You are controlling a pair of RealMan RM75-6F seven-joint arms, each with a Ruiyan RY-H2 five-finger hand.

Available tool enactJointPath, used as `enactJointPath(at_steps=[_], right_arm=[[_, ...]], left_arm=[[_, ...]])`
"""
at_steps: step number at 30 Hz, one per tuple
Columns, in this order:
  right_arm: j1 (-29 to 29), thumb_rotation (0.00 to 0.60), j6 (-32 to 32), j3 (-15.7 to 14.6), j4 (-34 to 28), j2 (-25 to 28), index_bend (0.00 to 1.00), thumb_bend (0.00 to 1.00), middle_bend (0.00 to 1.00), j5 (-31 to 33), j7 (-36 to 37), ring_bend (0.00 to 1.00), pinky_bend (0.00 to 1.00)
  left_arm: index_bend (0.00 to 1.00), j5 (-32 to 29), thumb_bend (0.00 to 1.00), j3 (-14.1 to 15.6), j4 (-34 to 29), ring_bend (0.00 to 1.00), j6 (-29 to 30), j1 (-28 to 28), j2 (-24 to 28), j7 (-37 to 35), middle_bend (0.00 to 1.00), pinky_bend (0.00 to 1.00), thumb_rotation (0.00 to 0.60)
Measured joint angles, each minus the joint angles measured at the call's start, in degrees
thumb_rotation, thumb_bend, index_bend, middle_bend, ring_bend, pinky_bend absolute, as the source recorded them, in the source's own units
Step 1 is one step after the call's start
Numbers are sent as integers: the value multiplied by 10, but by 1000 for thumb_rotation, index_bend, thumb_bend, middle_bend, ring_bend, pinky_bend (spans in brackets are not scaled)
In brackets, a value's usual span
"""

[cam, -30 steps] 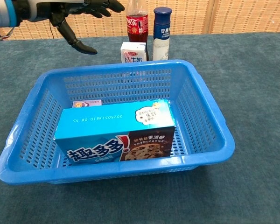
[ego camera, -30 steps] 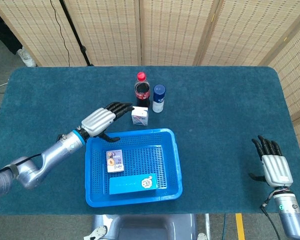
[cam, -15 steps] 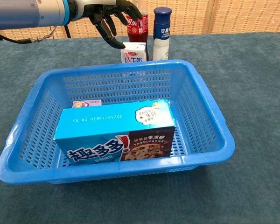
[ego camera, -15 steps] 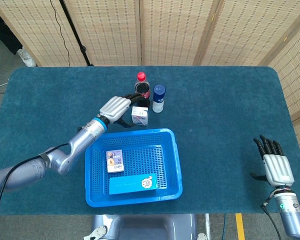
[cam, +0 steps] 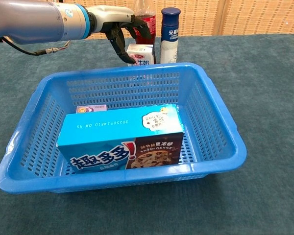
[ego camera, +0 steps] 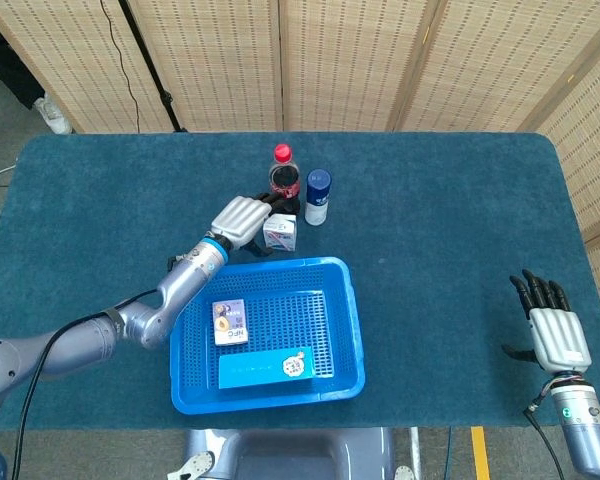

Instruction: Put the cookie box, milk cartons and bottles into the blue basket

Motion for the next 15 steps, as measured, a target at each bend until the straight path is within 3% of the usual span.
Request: enactJointPath(at_steps=[10,15], right_arm=[[2,600,-5,0,3,-1,0,0,0,3,0,0,0],[2,600,-7,0,5,-2,0,0,0,4,3,0,0]], left_arm=[[224,-28,218,-4,37,155,-15,-17,-34,21,175,309,600],[313,-54,227,-2,59,232,-22,-25,-51,37,246,408,600]])
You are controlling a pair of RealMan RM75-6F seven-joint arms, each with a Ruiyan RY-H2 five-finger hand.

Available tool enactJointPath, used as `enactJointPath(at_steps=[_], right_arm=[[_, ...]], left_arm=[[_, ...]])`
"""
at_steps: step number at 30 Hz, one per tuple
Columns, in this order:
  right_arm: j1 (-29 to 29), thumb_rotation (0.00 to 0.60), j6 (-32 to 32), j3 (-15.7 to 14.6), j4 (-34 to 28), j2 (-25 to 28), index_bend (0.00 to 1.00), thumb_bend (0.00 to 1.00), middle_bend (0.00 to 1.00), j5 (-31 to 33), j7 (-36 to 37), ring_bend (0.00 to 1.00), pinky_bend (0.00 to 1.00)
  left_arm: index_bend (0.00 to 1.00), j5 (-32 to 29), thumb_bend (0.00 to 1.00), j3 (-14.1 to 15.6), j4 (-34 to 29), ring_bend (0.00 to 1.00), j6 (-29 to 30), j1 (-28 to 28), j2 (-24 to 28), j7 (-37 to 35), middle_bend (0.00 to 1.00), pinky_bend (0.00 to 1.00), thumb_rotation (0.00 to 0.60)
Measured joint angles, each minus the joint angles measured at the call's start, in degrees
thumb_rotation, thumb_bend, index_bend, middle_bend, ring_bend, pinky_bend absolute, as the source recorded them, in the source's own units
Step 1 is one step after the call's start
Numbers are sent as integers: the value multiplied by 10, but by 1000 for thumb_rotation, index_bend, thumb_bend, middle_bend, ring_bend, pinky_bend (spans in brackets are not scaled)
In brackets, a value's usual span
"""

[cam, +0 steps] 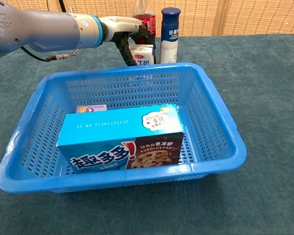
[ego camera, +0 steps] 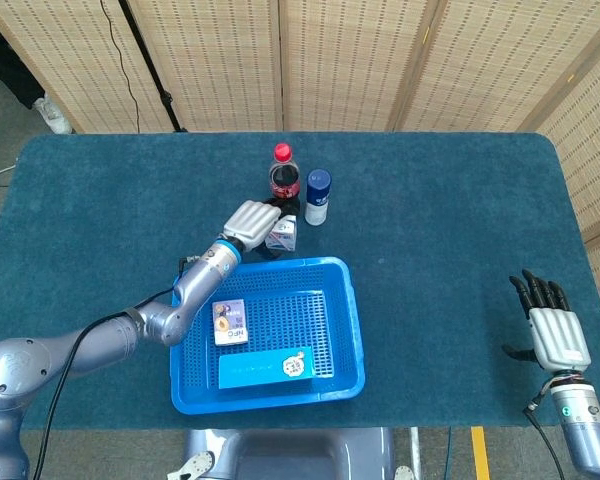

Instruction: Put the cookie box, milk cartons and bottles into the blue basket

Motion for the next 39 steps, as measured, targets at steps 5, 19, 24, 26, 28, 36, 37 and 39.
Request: enactJointPath(at_steps=[5,19,24,26,28,36,37,39], right_arm=[[0,600,0,1,2,0,0,0,0,0,3,0,0],[-1,600,3,0,2,1,0,0,0,-4,8,0,0],[-3,600,8,-1,-2,3,0,0,0,-9,9,0,0],[-4,600,10,-1,-3,4,0,0,0,-10,9,0,0],[-4,600,12,-2,-4,4,0,0,0,-12,9,0,0],[-6,600,19,-4,-12,6,0,0,0,-20,5,0,0],[-6,600,20,-5,-13,6,0,0,0,-21,4,0,0],[-6,600,21,-6,-16,6,0,0,0,-24,1,0,0]], left_arm=[[497,-20,322,0,22,377,14,-6,-24,24,411,523,600],[618,-37,445,-21,-4,469,82,1,-30,61,510,579,600],[618,-14,451,-33,-90,470,103,24,20,44,511,580,600],[620,1,455,-39,-136,472,112,36,48,31,512,582,600],[623,21,456,-44,-179,473,121,50,74,16,515,582,600],[624,131,455,-57,-375,473,148,131,238,-80,516,583,600],[624,142,455,-57,-390,473,148,140,257,-89,516,583,600],[624,170,454,-54,-424,473,147,160,296,-108,516,583,600]])
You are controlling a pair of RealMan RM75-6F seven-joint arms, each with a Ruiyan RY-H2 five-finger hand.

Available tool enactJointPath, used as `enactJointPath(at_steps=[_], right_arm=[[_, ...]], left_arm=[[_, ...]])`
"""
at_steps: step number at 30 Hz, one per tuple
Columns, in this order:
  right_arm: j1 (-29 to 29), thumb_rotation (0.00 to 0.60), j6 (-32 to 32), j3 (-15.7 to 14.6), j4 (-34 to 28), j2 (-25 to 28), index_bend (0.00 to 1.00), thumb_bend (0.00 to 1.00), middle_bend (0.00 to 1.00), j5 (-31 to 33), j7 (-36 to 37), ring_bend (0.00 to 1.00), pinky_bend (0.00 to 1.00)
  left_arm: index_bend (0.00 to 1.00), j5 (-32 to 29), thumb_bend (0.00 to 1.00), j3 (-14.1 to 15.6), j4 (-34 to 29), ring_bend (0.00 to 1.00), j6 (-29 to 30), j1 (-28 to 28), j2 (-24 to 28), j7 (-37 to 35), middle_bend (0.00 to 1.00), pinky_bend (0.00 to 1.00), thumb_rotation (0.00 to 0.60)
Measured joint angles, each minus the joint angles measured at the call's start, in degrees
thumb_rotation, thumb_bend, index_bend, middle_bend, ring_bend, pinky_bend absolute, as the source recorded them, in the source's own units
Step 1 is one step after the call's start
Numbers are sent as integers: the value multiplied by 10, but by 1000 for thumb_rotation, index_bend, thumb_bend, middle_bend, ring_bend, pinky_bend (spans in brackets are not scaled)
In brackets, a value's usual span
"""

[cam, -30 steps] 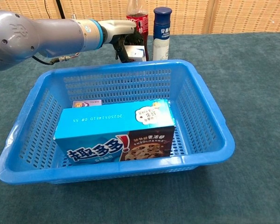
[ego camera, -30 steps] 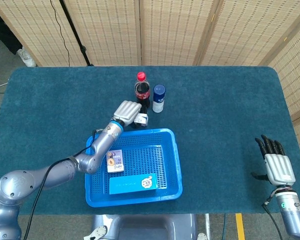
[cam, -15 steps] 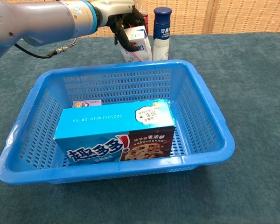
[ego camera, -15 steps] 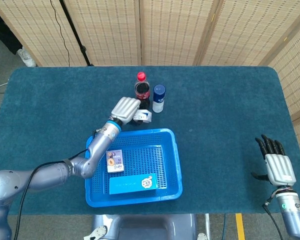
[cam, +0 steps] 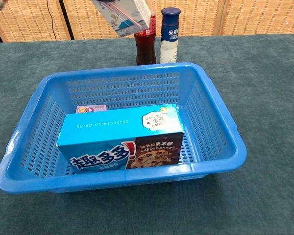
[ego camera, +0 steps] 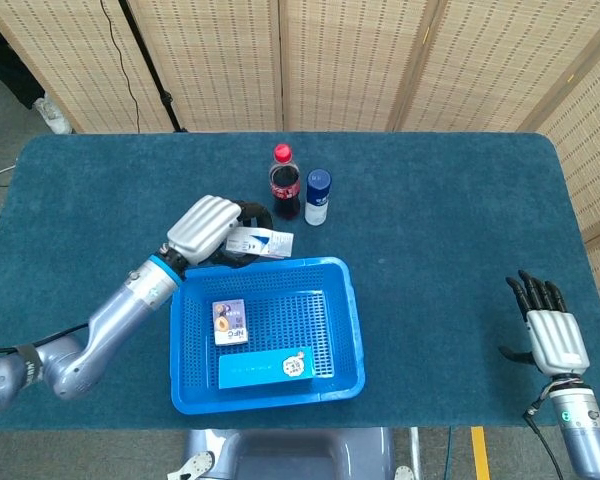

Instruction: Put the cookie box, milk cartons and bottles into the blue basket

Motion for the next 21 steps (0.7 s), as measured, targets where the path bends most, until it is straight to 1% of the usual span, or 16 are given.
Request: enactJointPath(at_steps=[3,8,13,17,21], right_arm=[[1,600,-1,-2,-3,0,0,0,0,-3,-4,0,0],[2,600,-1,-3,-7,-2,0,0,0,-6,-8,0,0],[3,600,-4,-3,-7,-1,0,0,0,-4,-8,0,0],[3,600,-5,-2,-4,-1,0,0,0,-1,-6,0,0],[3,600,-7,-1,-2,-1,0,0,0,2,-5,0,0]], left_arm=[[624,37,455,9,-34,473,-9,22,38,-31,516,583,600],[624,71,455,27,-51,473,-42,32,49,-75,516,583,600],[624,81,455,41,-47,473,-81,23,32,-102,516,583,600],[624,72,455,47,-29,473,-123,6,7,-131,516,583,600],[624,58,455,52,-7,473,-144,-10,-21,-139,516,583,600]])
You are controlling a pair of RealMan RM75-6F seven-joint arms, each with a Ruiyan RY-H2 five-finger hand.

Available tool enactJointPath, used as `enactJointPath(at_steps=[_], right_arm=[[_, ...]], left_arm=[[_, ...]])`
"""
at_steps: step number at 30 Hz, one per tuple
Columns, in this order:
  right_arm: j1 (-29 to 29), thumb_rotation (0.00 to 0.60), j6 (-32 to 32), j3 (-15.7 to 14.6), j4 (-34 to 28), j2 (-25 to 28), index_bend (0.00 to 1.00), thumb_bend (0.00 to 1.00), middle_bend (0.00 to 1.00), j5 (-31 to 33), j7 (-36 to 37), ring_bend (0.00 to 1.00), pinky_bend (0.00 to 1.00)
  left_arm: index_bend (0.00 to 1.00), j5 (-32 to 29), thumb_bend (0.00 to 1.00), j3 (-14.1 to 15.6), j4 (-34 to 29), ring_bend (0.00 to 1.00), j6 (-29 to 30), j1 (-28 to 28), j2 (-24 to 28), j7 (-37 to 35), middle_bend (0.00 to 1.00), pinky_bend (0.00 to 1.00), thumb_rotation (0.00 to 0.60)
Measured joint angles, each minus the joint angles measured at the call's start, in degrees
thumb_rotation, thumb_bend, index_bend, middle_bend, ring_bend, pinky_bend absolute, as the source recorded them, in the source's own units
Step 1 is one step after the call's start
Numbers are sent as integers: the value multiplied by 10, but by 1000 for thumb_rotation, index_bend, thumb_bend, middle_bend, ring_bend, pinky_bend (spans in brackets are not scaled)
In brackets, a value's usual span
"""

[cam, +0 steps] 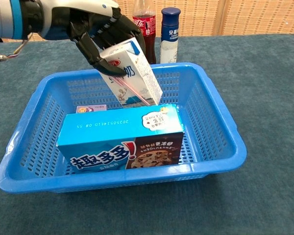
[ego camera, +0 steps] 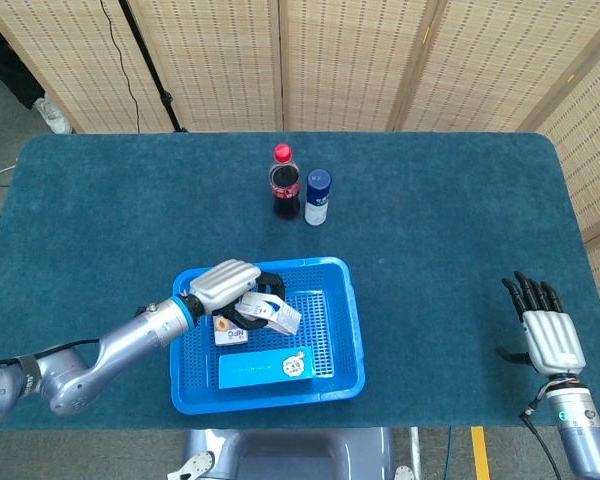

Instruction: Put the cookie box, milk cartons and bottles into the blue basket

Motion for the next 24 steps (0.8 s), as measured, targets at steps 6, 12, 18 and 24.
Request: enactJointPath(at_steps=[6,12,18,24], right_arm=[[1,600,-4,0,3,0,0,0,0,3,1,0,0],[2,600,-6,1,3,-2,0,0,0,6,-1,0,0],[1,600,-4,1,4,-2,0,0,0,6,-1,0,0],[2,600,-6,-1,3,-2,0,0,0,4,-2,0,0]], left_arm=[[581,-31,443,9,41,447,-16,-23,-56,12,494,583,600],[38,-51,328,18,77,2,-35,-45,-118,23,2,56,600],[0,20,291,14,83,0,-11,-35,-128,5,0,0,600],[0,101,291,8,94,0,89,-4,-136,-27,0,0,600]])
